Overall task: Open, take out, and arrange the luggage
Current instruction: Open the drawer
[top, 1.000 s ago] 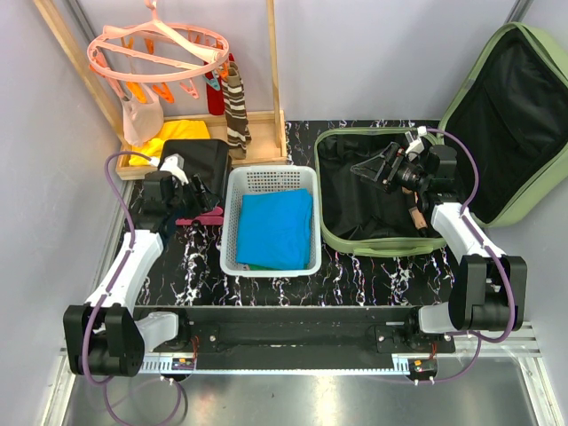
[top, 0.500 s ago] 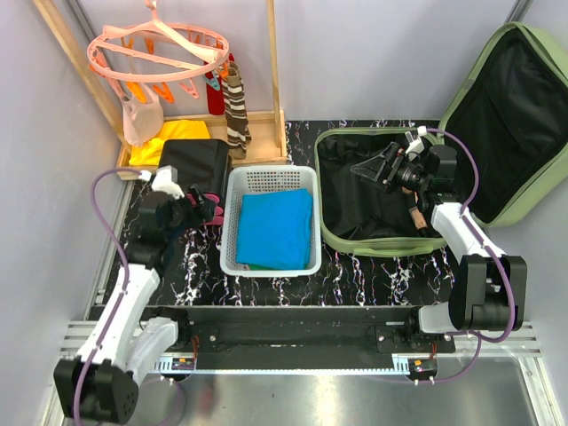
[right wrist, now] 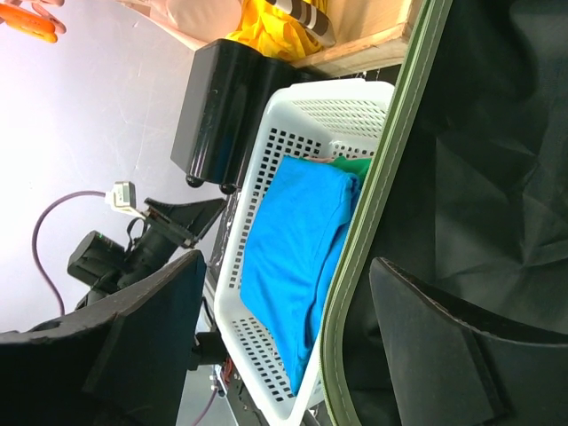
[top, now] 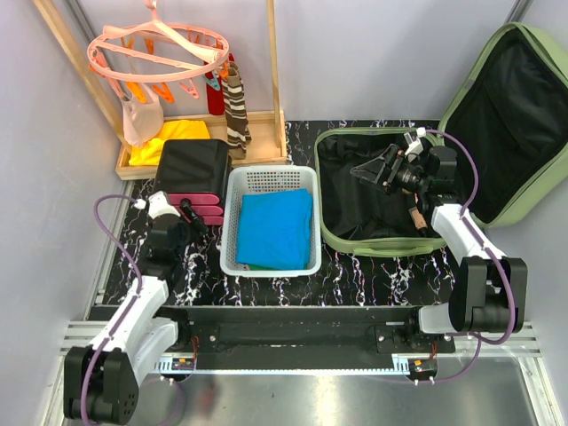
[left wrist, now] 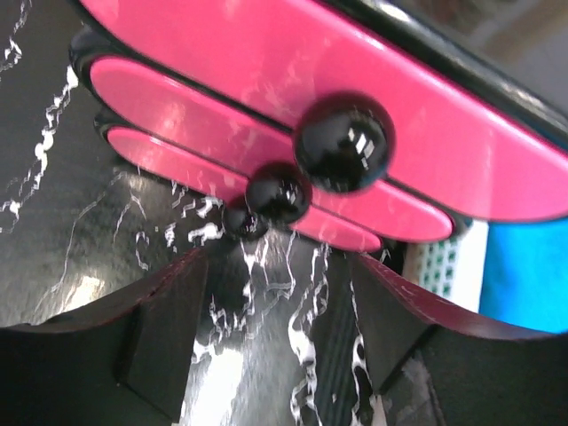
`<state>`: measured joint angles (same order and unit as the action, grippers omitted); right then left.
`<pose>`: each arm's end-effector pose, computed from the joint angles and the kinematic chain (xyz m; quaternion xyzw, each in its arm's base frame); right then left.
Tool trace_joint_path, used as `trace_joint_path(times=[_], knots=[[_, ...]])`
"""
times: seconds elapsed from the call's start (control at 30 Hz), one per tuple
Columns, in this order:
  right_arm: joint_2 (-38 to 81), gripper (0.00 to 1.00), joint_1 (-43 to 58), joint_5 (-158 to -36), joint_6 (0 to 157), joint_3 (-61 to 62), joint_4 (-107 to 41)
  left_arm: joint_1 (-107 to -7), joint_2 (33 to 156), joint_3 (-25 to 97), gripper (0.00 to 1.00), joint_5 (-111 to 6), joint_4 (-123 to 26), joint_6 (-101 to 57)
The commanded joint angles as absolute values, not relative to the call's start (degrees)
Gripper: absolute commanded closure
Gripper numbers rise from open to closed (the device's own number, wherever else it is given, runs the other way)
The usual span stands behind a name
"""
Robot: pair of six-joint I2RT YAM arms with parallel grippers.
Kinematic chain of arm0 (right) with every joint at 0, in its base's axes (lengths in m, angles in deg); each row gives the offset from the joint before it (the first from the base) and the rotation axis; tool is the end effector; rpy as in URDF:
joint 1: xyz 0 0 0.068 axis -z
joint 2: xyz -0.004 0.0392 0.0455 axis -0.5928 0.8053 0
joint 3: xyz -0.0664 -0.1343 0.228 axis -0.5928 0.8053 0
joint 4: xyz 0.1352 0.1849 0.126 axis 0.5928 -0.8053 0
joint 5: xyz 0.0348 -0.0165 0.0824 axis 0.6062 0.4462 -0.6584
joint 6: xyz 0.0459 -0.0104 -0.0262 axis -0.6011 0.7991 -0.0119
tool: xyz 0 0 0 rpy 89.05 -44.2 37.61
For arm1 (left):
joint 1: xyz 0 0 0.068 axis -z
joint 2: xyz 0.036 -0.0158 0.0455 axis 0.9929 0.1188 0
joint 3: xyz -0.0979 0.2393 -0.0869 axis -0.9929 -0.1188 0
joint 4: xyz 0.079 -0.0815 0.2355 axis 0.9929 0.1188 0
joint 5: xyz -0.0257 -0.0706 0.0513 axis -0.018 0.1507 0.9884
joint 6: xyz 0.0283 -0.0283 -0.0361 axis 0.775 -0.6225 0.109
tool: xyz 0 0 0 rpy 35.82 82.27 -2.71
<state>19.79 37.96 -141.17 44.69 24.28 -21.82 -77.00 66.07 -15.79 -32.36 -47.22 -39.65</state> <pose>0.3090 0.0194 0.2836 0.0174 0.7680 0.5113 0.3852 0.1831 -0.0126 0.2025 -0.2200 0.8158 -0.0771 0.5293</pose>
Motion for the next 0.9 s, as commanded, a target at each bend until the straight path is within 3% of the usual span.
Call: trace_joint_path(times=[0.0,0.63,0.77,0.87], knots=[[16.6,0.17,37.8,-143.0,46.6,24.0,-22.1,-78.1,71.4,-15.6,0.34,-30.3,-61.4,-38.2],[14.8,0.17,37.8,-142.4,47.5,23.8,-24.1,-79.5,78.2,-14.8,0.52,-33.1,-67.3,-38.7],[14.7,0.17,37.8,-142.3,47.5,23.8,-24.2,-79.6,77.8,-15.1,0.69,-32.9,-66.9,-39.3],[14.7,0.18,37.8,-142.3,47.5,23.8,-24.3,-79.5,76.8,-15.6,0.75,-32.6,-66.1,-39.7]])
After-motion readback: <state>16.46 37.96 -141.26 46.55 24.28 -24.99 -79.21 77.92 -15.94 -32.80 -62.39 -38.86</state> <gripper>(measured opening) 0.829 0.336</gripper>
